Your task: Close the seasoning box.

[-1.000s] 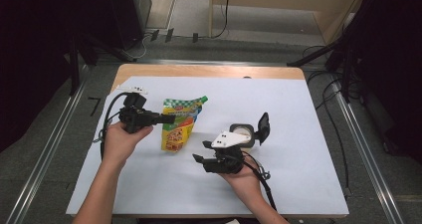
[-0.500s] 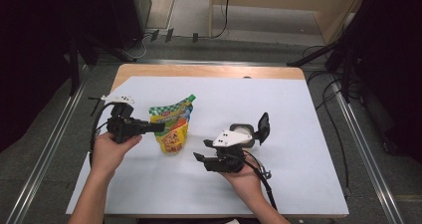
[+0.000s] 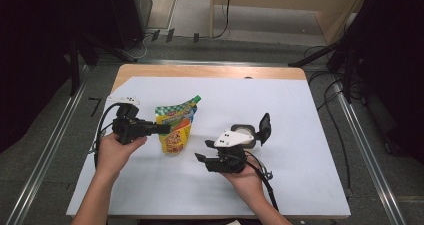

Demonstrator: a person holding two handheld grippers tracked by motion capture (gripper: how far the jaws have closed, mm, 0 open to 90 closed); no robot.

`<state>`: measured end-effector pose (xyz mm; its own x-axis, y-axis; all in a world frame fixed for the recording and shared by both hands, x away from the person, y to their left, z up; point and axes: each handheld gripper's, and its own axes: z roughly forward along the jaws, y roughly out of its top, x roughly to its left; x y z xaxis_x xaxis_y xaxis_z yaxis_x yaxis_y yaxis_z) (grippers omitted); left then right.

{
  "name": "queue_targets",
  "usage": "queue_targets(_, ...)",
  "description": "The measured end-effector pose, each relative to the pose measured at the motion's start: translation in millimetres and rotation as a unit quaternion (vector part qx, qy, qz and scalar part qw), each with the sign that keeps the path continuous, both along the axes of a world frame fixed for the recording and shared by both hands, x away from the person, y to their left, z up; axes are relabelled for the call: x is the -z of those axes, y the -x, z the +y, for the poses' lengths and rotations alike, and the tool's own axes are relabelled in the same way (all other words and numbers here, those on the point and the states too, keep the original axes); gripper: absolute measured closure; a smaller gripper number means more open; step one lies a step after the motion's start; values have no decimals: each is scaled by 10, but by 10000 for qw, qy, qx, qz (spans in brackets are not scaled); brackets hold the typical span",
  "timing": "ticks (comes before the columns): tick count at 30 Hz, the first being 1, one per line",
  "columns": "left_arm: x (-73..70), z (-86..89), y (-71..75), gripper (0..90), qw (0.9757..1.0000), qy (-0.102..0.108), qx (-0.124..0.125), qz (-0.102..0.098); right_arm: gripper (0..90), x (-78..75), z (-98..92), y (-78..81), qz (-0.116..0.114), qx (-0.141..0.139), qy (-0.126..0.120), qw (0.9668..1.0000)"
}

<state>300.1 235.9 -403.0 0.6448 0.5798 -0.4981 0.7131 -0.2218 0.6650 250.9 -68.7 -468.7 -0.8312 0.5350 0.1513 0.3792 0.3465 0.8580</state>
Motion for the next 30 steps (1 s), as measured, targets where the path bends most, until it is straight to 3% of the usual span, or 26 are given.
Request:
queue_targets(18,-9,9,12,695,9999,-100,29,-33,478,-14,-12,-5,34,12,-15,10000)
queue_targets(22,-32,51,22,659,9999,-115,-87,-12,486,-29,-24,-11,63,15,-34,10000)
queue_targets(30,-77,161,85,591,9997,-201,-85,60,522,-87,-71,-48,278,92,-59,9996)
